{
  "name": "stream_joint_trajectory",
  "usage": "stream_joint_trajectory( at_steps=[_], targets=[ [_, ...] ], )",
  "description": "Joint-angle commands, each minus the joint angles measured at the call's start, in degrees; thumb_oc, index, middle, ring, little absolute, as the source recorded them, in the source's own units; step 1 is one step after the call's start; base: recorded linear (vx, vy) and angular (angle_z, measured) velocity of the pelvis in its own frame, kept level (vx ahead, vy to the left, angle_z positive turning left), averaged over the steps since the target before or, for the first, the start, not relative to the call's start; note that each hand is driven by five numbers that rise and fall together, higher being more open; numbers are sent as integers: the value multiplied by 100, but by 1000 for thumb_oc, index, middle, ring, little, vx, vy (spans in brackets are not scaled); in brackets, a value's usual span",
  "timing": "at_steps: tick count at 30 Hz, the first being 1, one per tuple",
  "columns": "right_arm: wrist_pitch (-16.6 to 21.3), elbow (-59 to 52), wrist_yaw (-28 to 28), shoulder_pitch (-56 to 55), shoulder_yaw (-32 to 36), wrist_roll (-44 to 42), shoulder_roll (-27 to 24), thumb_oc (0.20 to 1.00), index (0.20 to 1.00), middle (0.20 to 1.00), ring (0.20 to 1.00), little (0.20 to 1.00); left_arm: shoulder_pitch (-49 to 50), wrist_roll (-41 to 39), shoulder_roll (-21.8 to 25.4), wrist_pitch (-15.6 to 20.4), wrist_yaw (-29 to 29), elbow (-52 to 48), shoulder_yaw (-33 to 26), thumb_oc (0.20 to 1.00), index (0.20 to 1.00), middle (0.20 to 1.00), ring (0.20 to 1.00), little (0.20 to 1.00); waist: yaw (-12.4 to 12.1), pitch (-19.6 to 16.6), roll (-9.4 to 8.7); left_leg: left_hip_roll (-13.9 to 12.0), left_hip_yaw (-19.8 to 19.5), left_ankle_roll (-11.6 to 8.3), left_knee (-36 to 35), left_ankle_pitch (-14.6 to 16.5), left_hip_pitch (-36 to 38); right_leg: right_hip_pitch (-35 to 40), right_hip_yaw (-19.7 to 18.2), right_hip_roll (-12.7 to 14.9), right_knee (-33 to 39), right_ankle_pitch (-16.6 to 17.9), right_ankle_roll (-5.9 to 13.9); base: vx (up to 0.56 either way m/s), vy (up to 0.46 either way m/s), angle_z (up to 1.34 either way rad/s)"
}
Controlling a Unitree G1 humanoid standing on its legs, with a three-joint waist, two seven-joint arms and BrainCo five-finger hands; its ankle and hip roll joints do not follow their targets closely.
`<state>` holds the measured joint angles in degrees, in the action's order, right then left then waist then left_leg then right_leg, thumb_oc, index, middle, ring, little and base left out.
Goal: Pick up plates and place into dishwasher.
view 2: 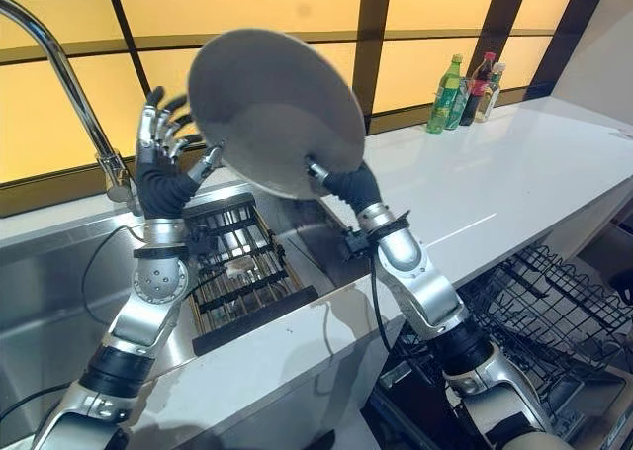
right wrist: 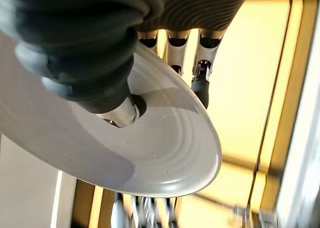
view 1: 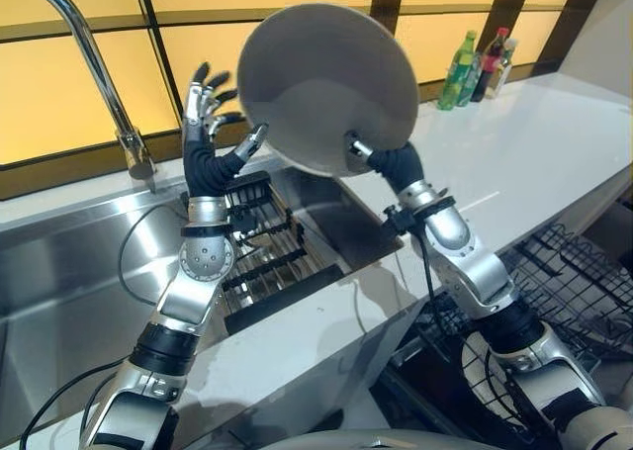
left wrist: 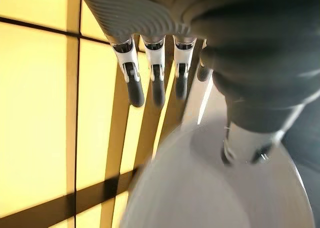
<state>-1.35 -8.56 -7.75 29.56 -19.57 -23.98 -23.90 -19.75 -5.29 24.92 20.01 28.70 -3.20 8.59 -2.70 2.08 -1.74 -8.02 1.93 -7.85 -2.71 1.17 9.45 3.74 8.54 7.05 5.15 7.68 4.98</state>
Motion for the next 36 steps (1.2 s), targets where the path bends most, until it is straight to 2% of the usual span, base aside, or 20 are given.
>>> stream_joint_trajectory(
  at_steps=[1,11,16,20,28,36],
  targets=[
    [290,-338,-223,245,694,194,-332,200,200,200,200,200,-530,68,316,13,308,274,-389,1000,1000,1000,1000,1000,141,-177,71,-74,74,136,23,-131,-474,314,88,346,-707,-1083,297,-9,-55,-12],
    [311,-183,-762,-618,1623,547,-928,200,200,200,200,200,-133,93,756,-92,603,483,-1294,1000,1000,1000,1000,1000,470,-179,79,-193,327,113,-28,-172,-391,219,-242,283,-549,-930,320,-10,-86,-13],
    [174,-233,-1062,-1015,1942,1004,-1062,200,200,200,200,200,187,182,933,-106,672,536,-1677,1000,1000,1000,1000,1000,619,-138,122,-284,431,79,-20,-130,-304,210,-432,246,-477,-908,329,0,-129,-22],
    [43,-206,-1063,-1459,2324,1198,-1247,200,200,200,200,200,522,185,963,-38,541,534,-1967,1000,1000,1000,1000,1000,757,-58,167,-381,518,47,71,-102,-274,147,-589,189,-528,-922,302,0,-97,-15],
    [-46,302,-1281,-2088,3009,2180,-1731,200,200,200,200,200,853,216,1013,147,533,657,-2229,1000,1000,1000,1000,1000,1023,197,282,-512,577,-3,320,1,-319,-78,-833,69,-845,-1083,234,-11,-43,-12],
    [-75,1044,-1472,-2051,3179,2877,-2303,200,200,200,200,200,706,363,996,181,1016,800,-2071,1000,1000,1000,1000,1000,1238,739,474,-444,507,-53,676,-18,-782,-639,-1038,53,-1273,-1153,172,-110,44,-13]
  ],
)
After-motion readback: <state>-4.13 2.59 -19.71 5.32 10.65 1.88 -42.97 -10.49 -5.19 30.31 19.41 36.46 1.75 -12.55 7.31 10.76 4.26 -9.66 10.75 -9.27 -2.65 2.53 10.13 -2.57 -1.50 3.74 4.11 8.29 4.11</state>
